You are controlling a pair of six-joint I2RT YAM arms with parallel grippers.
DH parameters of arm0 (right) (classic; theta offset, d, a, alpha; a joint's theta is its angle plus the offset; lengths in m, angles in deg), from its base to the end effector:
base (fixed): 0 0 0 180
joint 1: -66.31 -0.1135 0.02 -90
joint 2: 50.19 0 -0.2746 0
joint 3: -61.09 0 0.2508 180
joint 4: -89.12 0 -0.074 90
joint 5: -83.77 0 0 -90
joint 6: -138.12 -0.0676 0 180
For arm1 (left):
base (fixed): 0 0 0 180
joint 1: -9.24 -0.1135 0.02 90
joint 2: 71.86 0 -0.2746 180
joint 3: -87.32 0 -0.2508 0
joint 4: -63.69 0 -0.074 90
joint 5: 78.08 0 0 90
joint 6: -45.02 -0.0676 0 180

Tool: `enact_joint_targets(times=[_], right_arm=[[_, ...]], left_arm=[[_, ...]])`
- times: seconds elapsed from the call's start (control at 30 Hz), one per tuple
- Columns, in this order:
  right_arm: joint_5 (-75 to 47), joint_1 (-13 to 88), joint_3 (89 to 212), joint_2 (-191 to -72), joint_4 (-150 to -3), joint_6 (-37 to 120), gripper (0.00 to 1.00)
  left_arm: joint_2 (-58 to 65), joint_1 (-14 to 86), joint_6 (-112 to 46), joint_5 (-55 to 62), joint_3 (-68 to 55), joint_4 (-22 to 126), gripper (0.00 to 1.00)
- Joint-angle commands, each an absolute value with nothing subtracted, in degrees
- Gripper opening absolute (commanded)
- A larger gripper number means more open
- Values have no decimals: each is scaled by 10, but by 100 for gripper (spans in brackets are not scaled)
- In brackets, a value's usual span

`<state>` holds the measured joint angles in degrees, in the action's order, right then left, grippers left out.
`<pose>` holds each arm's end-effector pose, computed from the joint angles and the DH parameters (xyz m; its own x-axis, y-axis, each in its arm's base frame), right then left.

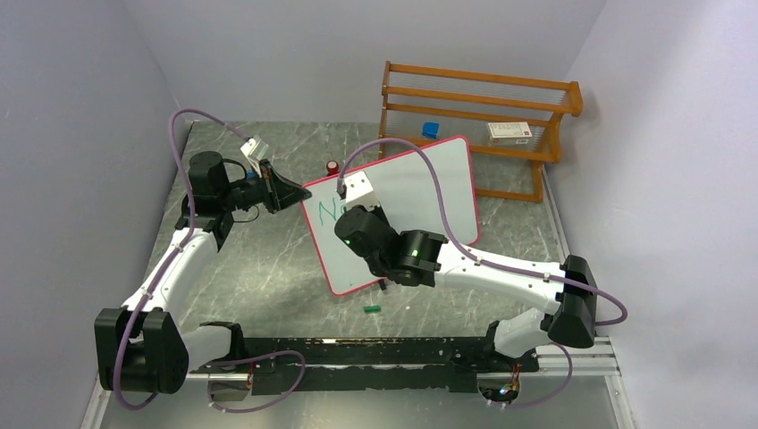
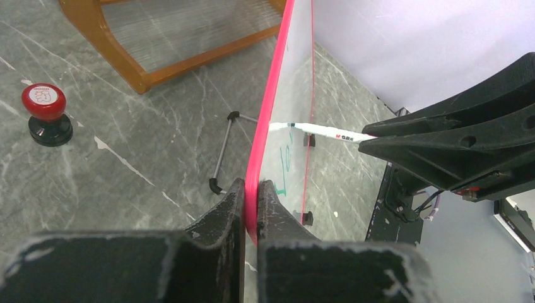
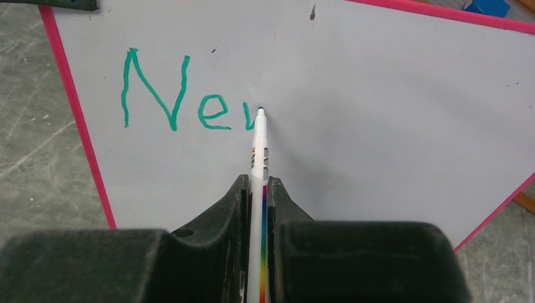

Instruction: Write a sentence on the whiteboard

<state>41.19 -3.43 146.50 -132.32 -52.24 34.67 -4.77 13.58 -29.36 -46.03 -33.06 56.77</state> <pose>0.1611 0.2928 0.3306 -0.2942 -0.3425 -0.8923 -0.3685 0.9021 -0.2247 0.2631 -0.0774 0.3065 -0.4699 -0.1076 -0.8761 0.7604 0.4548 -0.4637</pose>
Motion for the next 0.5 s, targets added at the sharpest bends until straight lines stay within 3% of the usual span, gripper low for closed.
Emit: enact_joint_targets(times=[0.0,0.47], right_arm=[[426,-27,1469,-1313,-542,351,0],[409,-26,1463,-1312,-508,333,0]], left_arm=[[-39,143,-329,-457,-338,545,5],[-40,143,-330,-455,-337,544,5]])
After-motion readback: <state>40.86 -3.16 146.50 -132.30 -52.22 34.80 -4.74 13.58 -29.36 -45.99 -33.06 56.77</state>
